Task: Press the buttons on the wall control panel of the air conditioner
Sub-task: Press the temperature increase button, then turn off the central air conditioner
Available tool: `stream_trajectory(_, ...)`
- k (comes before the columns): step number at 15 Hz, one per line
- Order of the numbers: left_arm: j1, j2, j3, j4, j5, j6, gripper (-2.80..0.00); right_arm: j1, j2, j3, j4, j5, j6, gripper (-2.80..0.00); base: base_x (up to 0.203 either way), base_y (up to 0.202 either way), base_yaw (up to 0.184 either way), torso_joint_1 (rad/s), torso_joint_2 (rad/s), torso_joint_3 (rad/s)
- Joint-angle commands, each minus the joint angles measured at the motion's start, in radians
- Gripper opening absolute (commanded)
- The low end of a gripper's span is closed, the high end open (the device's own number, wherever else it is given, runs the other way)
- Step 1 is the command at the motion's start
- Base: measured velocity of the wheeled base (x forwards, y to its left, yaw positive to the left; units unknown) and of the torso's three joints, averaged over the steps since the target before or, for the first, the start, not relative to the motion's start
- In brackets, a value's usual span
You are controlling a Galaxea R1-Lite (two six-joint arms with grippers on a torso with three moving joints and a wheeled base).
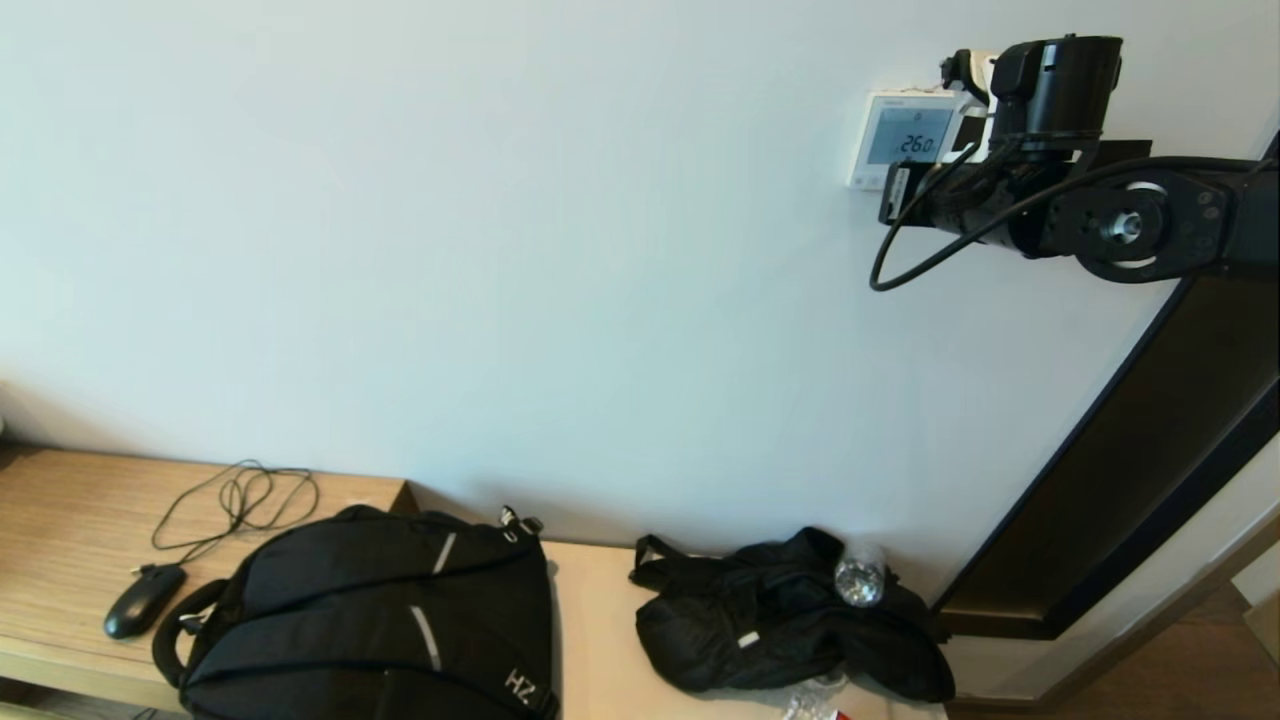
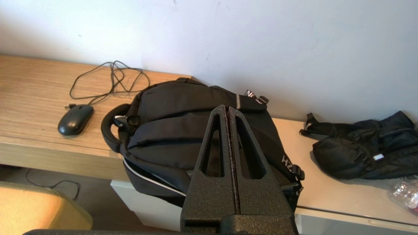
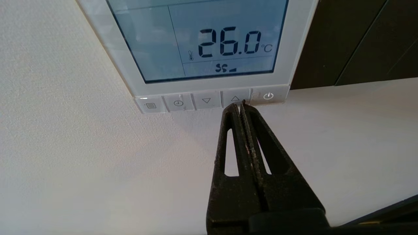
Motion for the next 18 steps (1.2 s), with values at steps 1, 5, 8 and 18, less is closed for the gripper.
stream_trajectory(1, 0.0, 0.0, 0.0, -0.001, 0.0, 0.0, -2.8, 0.005, -0.029, 0.021, 0.0, -0.002, 0.001, -2.8, 0.0, 0.0, 0.0, 0.0, 0.0, 0.0)
stream_trajectory(5, 0.0, 0.0, 0.0, 0.002, 0.0, 0.0, -2.8, -0.005, -0.145, 0.093, 0.001, -0.002, -0.006, -2.8, 0.0, 0.0, 0.0, 0.0, 0.0, 0.0)
stream_trajectory(8, 0.0, 0.0, 0.0, 0.002, -0.001, 0.0, -2.8, -0.016, -0.269, 0.202, 0.001, -0.002, -0.023, -2.8, 0.0, 0.0, 0.0, 0.0, 0.0, 0.0)
stream_trajectory(18, 0.0, 0.0, 0.0, -0.001, 0.0, 0.0, -2.8, -0.09, -0.56, 0.468, -0.002, 0.002, -0.07, -2.8, 0.0, 0.0, 0.0, 0.0, 0.0, 0.0)
